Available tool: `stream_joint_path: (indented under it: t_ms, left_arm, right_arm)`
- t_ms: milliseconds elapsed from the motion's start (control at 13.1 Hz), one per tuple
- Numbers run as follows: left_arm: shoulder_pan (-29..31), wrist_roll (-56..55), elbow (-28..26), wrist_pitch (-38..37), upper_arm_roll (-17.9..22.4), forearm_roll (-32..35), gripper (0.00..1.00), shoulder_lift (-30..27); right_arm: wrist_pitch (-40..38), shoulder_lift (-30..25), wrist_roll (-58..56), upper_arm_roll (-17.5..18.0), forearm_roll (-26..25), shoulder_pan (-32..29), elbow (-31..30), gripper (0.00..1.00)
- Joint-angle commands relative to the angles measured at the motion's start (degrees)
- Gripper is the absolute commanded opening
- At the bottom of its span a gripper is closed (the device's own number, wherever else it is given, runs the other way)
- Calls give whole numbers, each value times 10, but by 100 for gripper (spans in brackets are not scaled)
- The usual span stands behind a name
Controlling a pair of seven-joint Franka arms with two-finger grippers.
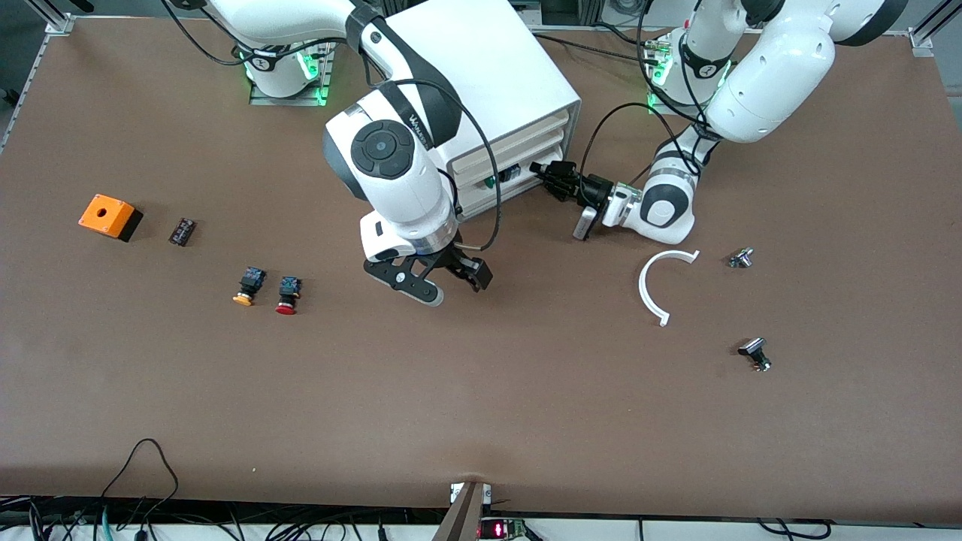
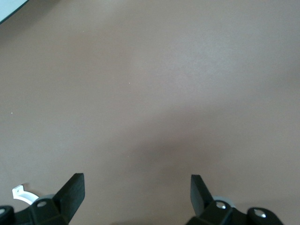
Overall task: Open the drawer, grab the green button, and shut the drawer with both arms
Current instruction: 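Pull the drawer open with the left gripper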
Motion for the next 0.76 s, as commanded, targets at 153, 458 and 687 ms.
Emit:
stream_joint_path:
  t_ms: [153,458,687]
  left_arm:
    - [34,-106,103,-1,26,101,0,1]
    - [68,-194,182,-1,29,191,0,6]
    - [68,-206,204,-2,42,196,0,12]
  right_arm:
    - [-4,13,13,-6,-3,8,25,100]
    - [20,22,119,-7,-3,47,26,100]
    - [34,32,181,-7,-3,69,26,100]
